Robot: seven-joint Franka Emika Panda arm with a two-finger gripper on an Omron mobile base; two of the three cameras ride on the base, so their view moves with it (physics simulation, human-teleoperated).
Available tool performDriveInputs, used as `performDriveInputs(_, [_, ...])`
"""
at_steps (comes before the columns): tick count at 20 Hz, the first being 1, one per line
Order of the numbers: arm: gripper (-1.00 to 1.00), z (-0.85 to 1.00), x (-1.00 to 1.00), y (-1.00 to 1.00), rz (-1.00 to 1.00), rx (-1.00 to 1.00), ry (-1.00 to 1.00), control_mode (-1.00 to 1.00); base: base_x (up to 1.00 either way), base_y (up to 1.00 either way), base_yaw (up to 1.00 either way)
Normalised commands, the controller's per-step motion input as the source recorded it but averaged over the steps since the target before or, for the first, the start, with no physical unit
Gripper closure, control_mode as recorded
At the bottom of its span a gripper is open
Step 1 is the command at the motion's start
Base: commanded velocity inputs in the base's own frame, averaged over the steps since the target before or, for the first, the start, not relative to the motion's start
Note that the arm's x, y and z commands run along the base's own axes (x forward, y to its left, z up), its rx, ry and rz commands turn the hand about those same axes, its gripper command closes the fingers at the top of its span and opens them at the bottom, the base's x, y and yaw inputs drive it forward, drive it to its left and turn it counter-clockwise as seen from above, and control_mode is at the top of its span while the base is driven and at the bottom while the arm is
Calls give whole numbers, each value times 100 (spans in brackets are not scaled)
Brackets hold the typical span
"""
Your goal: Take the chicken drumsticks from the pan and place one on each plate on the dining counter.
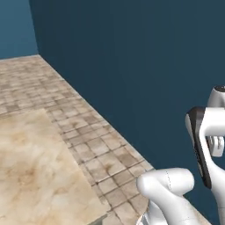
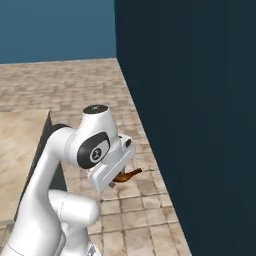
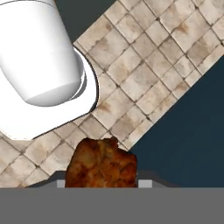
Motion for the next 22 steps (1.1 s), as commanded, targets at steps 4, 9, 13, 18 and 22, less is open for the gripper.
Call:
performDriveInputs(4, [100, 0, 0, 0, 0, 0, 0, 100, 100, -21, 54])
performDriveInputs(9, [100, 0, 0, 0, 0, 0, 0, 100, 100, -39, 52])
performDriveInputs(13, [100, 0, 0, 0, 0, 0, 0, 100, 100, -66, 48])
performDriveInputs(18, [100, 0, 0, 0, 0, 0, 0, 100, 100, -74, 48])
performDriveInputs(22, [100, 0, 0, 0, 0, 0, 0, 100, 100, -63, 48])
